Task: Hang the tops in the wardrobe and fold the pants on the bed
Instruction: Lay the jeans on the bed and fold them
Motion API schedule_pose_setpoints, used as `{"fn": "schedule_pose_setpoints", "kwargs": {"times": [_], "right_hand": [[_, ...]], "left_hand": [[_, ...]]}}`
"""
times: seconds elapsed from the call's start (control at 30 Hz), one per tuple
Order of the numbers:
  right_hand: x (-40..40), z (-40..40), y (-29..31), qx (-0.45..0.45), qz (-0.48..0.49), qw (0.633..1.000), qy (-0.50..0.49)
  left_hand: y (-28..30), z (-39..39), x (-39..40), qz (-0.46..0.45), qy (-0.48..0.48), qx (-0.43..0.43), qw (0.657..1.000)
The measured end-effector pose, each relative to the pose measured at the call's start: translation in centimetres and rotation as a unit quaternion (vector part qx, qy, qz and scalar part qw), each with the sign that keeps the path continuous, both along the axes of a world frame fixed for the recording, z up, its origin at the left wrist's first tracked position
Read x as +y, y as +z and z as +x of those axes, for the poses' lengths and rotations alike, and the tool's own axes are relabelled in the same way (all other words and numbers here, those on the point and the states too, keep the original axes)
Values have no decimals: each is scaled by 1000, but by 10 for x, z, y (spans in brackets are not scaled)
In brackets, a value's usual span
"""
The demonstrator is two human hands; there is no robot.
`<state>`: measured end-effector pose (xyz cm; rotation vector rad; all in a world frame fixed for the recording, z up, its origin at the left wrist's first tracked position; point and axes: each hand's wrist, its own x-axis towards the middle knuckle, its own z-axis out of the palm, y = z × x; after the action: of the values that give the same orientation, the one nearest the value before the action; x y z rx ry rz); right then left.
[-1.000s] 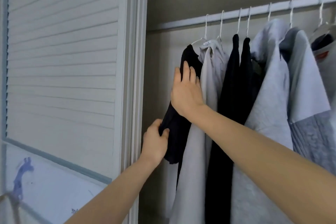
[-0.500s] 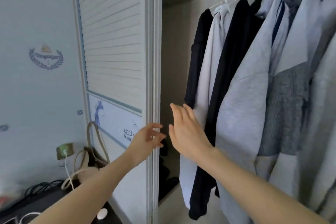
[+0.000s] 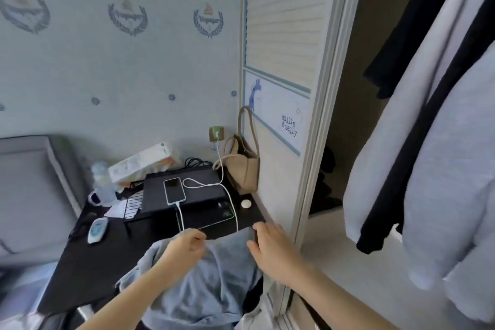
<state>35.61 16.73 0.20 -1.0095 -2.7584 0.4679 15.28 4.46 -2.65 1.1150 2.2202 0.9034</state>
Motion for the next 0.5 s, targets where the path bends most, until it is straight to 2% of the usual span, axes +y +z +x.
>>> {"fn": "schedule_pose_setpoints", "kwargs": {"times": [0.03,0.07,0.13,0.2,0.27,0.4,0.5], "right_hand": [[3,2,-5,-14,-38,999,-16],[-16,-18,-22,-36,-92,995,-10],[-18,-23,-34,-49,-137,988,-50],[-23,-41,-43,-45,-138,984,-99],[-25,-54,-47,-39,-118,981,-149],[-32,-73,-57,-82,-74,980,-165],[-34,-81,-61,-98,-34,978,-181]], "left_hand": [[-6,-5,-1,-3,15,33,999],[-22,-20,-38,-38,61,60,996],[-37,-28,-57,-51,136,99,984],[-51,-37,-84,-82,200,124,968],[-59,-45,-101,-114,223,144,957],[-67,-60,-115,-75,268,-69,958],[-68,-62,-114,-50,223,-99,969]]}}
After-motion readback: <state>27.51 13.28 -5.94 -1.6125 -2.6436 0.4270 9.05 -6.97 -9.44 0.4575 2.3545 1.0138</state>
